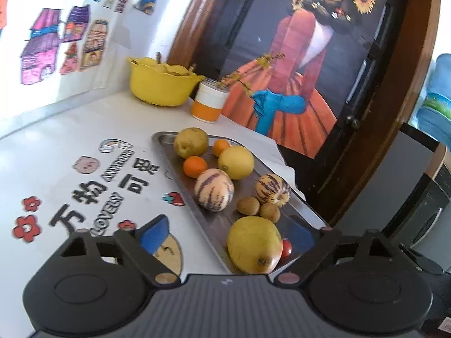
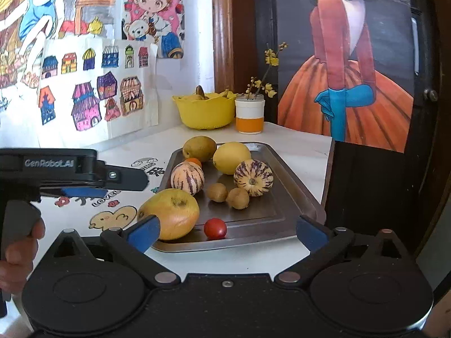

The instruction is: Organize fruits

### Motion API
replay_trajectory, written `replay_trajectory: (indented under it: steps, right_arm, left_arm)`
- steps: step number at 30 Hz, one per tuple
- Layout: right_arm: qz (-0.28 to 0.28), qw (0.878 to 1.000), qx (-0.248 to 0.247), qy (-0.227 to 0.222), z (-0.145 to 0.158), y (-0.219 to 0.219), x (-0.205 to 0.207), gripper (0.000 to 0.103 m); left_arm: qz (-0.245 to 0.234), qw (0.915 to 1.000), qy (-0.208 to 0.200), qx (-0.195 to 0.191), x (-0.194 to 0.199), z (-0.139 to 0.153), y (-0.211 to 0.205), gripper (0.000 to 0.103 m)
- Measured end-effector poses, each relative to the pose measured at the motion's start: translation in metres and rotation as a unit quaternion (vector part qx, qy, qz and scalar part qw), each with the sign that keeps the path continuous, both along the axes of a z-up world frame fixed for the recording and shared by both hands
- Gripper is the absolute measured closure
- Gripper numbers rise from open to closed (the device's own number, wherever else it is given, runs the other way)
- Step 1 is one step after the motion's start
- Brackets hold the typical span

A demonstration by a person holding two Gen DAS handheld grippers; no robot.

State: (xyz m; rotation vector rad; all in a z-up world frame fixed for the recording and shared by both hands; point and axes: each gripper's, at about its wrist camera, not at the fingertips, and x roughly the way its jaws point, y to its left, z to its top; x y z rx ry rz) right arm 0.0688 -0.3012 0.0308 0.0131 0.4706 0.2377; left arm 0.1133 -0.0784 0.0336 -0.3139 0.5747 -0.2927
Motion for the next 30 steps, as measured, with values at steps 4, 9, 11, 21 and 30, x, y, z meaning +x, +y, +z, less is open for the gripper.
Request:
replay_trajectory:
  steps: [4, 9, 11, 21, 30]
  right_arm:
    - [-0.012, 1.0, 0.012, -0.003, 0.003, 0.002, -0.011, 0.001]
    - [-0.012, 1.0, 0.024, -0.01, 0.004, 0.012, -0.027, 0.001]
    - [-0.008, 1.0, 0.02, -0.013, 0.004, 0.018, -0.034, 0.001]
    - [0.011, 0.999, 0.012, -0.035, -0.004, 0.045, -0.069, 0.001]
    - [-0.017, 0.997, 0.023, -0.071, -0.008, 0.048, -0.095, 0.001]
  left_arm:
    - [0.022, 0.9996, -0.015, 0.005, -0.016, 0.004, 0.009, 0.001]
    - [0.045, 0.9983, -0.031, 0.018, -0.039, 0.01, 0.023, 0.001]
    - [0.053, 0.9975, -0.038, 0.027, -0.051, 0.011, 0.029, 0.001]
    - [0.096, 0.9899, -0.076, 0.072, -0.105, 0.004, 0.054, 0.0]
    - [0.125, 0.9825, -0.097, 0.098, -0.139, -0.01, 0.066, 0.0]
